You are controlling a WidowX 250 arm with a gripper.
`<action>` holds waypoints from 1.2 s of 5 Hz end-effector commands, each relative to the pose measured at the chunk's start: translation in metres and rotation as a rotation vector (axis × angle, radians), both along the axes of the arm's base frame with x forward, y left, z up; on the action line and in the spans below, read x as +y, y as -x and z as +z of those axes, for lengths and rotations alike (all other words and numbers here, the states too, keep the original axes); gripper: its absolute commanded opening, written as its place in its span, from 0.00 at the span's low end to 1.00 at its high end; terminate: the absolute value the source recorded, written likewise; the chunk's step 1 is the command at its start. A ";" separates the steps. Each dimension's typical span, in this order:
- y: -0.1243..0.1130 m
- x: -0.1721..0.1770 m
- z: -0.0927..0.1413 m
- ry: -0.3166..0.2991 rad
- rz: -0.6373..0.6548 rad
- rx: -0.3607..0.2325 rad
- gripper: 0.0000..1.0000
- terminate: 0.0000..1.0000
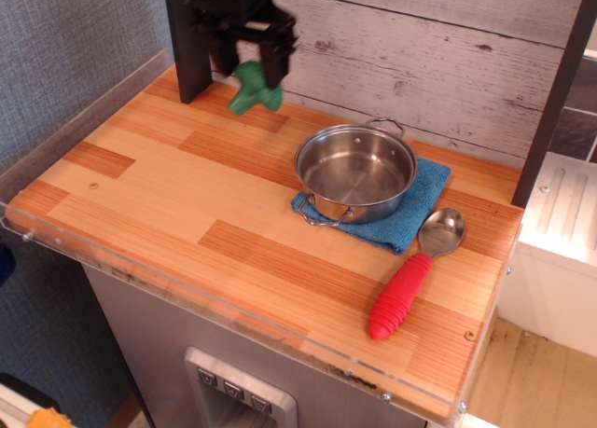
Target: Put the broccoli in the metal pot.
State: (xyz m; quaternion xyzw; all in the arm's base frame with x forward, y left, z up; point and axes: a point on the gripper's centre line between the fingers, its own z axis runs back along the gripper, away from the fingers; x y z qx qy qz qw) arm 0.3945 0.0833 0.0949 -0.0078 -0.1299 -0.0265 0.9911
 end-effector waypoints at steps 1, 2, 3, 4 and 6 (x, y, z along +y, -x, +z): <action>0.012 -0.075 0.037 -0.035 -0.111 -0.080 0.00 0.00; 0.023 -0.101 0.034 -0.053 -0.128 -0.055 0.00 0.00; 0.028 -0.106 0.027 -0.063 -0.122 -0.023 0.00 0.00; 0.031 -0.102 0.023 -0.068 -0.114 -0.010 0.00 0.00; 0.030 -0.100 0.028 -0.050 -0.133 -0.002 1.00 0.00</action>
